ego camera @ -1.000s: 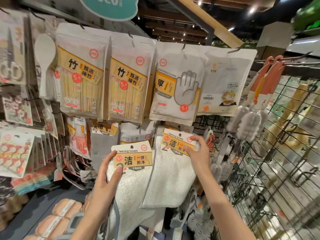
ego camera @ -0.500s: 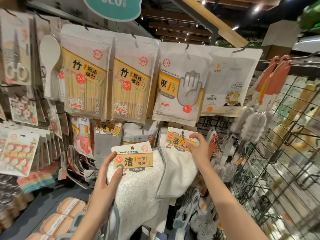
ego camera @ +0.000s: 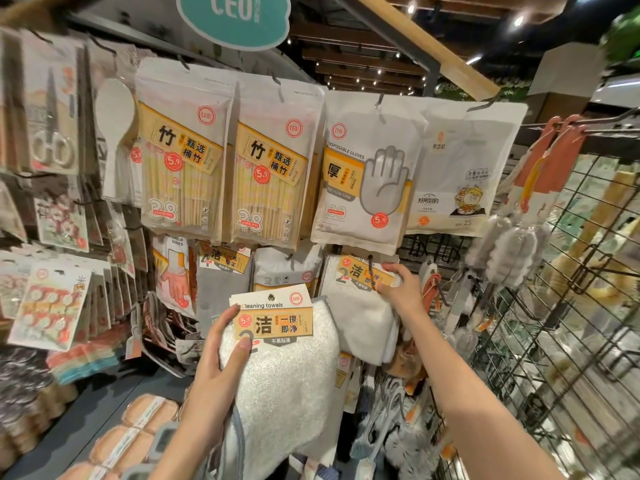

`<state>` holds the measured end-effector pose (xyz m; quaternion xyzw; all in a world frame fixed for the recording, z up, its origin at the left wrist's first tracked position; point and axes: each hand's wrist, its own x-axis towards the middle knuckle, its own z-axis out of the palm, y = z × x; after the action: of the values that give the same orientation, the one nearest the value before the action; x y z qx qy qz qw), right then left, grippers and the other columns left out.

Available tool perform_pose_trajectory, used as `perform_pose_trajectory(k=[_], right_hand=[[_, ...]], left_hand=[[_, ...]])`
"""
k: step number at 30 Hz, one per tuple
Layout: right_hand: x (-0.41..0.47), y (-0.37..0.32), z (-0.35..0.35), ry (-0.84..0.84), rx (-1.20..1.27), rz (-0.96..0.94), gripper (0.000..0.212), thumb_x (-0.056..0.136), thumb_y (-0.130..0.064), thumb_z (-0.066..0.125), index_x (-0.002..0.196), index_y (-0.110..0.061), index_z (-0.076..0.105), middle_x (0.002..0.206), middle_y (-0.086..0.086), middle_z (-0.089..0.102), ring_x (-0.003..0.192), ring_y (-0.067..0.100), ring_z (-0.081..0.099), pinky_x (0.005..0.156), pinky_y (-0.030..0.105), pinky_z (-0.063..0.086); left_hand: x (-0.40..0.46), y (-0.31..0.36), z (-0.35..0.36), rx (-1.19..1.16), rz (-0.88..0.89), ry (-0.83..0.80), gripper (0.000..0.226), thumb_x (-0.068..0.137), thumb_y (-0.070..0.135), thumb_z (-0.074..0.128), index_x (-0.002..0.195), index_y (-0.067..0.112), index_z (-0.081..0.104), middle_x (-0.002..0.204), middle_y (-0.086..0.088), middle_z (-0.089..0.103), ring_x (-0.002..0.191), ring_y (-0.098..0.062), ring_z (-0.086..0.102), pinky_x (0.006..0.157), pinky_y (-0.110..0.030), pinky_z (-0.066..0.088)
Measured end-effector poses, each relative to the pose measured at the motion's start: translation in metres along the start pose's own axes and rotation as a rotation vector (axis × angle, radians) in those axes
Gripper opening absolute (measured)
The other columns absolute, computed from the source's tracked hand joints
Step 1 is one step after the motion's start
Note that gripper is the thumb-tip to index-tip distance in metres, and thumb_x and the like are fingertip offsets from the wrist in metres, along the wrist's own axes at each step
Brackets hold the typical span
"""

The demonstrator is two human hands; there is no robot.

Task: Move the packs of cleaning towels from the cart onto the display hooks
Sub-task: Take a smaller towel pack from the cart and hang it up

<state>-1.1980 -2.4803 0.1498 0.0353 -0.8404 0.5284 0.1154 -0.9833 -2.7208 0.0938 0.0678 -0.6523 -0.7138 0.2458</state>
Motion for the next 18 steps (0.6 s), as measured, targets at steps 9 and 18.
perform_pose_trajectory(k=[9, 18], right_hand=[[-0.029, -0.005, -0.014, -0.079, -0.03, -0.011, 0.052, 0.08, -0.007, 0.072, 0.128, -0.021, 0.056, 0.143, 0.012, 0.024, 0.136, 0.023, 0.024, 0.106, 0.022, 0.02], [-0.103, -0.051, -0.007, -0.197, 0.113, -0.208, 0.033, 0.081, -0.016, 0.072, 0.109, -0.03, 0.061, 0.139, 0.0, 0.031, 0.129, 0.019, 0.037, 0.105, 0.031, 0.035]], left_hand=[[-0.007, 0.004, 0.0, 0.005, 0.025, -0.022, 0.047, 0.082, 0.042, 0.058, 0.125, 0.056, 0.046, 0.115, 0.039, 0.056, 0.103, 0.015, 0.055, 0.09, -0.029, 0.04], [-0.024, 0.01, 0.006, -0.01, 0.063, -0.009, 0.045, 0.092, 0.02, 0.057, 0.125, 0.048, 0.048, 0.105, 0.049, 0.053, 0.1, 0.023, 0.051, 0.081, -0.015, 0.042]])
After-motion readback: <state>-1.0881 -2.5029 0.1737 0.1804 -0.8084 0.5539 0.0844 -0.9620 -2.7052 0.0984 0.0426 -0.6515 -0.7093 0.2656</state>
